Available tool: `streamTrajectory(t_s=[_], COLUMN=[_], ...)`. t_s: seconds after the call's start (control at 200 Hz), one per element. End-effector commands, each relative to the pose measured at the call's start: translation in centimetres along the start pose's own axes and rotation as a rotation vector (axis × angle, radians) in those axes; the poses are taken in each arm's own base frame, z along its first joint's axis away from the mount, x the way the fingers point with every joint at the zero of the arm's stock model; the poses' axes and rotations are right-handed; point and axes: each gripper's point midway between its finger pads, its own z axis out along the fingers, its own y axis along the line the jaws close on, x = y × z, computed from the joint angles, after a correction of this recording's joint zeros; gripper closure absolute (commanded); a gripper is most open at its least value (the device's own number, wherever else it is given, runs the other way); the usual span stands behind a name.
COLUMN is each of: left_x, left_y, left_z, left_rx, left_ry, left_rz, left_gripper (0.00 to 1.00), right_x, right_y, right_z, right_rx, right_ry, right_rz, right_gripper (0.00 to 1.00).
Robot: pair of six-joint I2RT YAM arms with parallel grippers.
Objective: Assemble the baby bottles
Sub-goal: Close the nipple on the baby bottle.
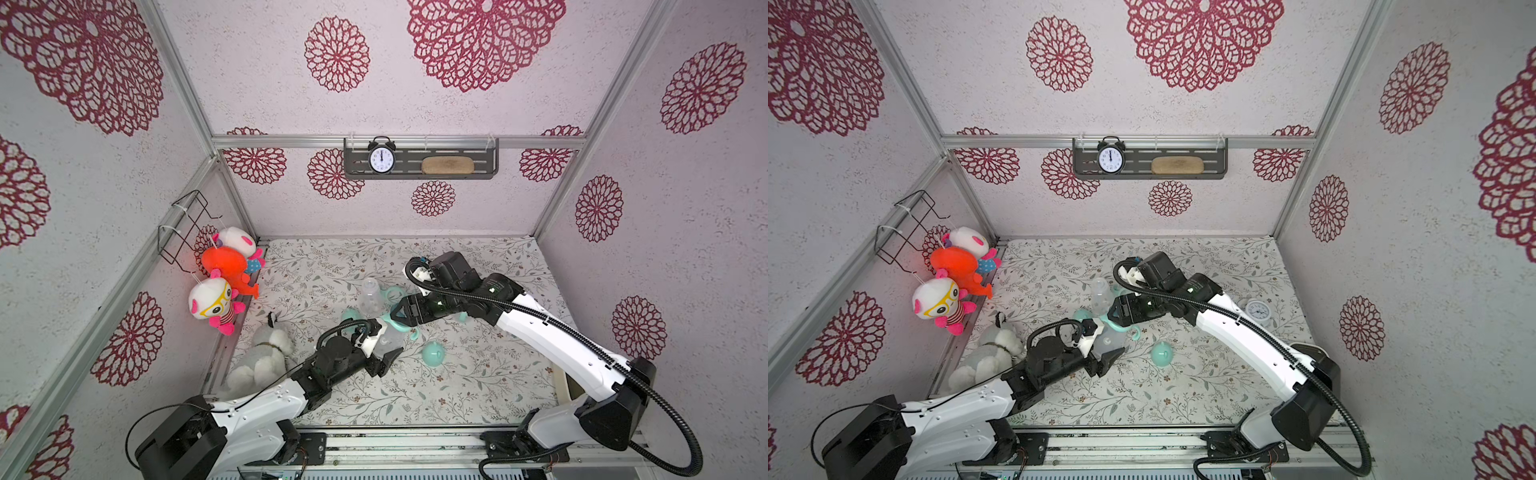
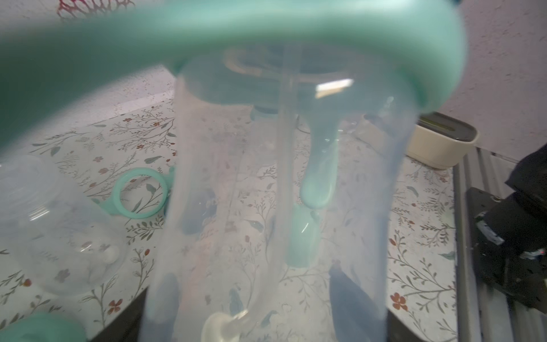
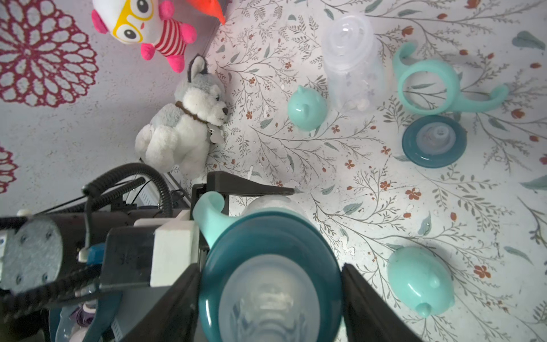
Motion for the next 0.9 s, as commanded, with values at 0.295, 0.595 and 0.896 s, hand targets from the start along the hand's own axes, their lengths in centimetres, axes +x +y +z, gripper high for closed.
streamTrajectory(t_s=[0.295,0.595,0.896], left_x=[-6.2,-5.8,-5.4], left_y=[-0.1,-0.8,-1.0], left_z=[1.1,2.2,2.4], left_rx=[-0.162,-0.160,-0.132], left_ry=[-0.203,-0.166,-0.156], left_rz=[0.140,0.171,0.176], left_gripper=[1.00,1.00,1.00], right_x=[1.2,2.1,0.6], right_y=[-0.3,-0.8,0.5], right_z=[1.0,1.4,-0.9], right_rx=[0.066,0.168,0.120], right_ry=[0.064,0.135,0.061], right_rz=[0.465,0.483,0.409], right_gripper=[0.45,0.33,0.14])
